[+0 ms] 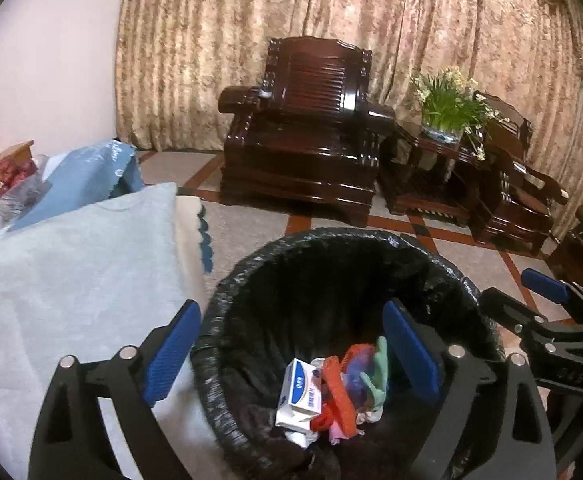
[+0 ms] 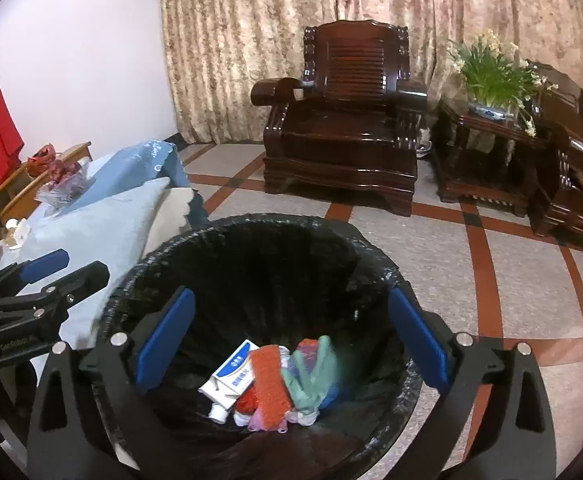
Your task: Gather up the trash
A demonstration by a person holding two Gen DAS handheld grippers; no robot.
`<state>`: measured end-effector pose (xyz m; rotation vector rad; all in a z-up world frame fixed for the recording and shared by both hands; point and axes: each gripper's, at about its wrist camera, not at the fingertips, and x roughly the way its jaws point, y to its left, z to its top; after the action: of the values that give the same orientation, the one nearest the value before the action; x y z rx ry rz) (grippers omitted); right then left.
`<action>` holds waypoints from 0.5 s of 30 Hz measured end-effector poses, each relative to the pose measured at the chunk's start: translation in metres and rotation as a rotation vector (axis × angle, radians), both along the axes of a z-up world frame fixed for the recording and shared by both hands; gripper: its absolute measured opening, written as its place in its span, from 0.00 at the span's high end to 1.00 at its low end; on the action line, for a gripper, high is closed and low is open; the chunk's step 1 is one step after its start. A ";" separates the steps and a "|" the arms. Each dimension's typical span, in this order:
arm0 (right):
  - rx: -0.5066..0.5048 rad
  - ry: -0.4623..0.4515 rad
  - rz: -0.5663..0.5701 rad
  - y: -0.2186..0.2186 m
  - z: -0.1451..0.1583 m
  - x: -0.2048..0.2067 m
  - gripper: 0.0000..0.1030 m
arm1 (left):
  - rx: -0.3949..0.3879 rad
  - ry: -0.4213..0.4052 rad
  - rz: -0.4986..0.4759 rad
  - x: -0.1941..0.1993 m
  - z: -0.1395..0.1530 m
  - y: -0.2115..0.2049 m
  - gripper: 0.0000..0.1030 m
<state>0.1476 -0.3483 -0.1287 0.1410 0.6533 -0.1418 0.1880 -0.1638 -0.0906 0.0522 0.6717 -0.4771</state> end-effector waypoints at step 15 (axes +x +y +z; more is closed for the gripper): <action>0.019 -0.034 0.101 0.053 0.052 -0.033 0.05 | 0.002 -0.019 0.117 -0.051 0.042 0.071 0.09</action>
<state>0.1143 -0.2958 -0.0769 0.1284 0.6268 -0.0362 0.1373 -0.0933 -0.0485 0.0189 0.6526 -0.3631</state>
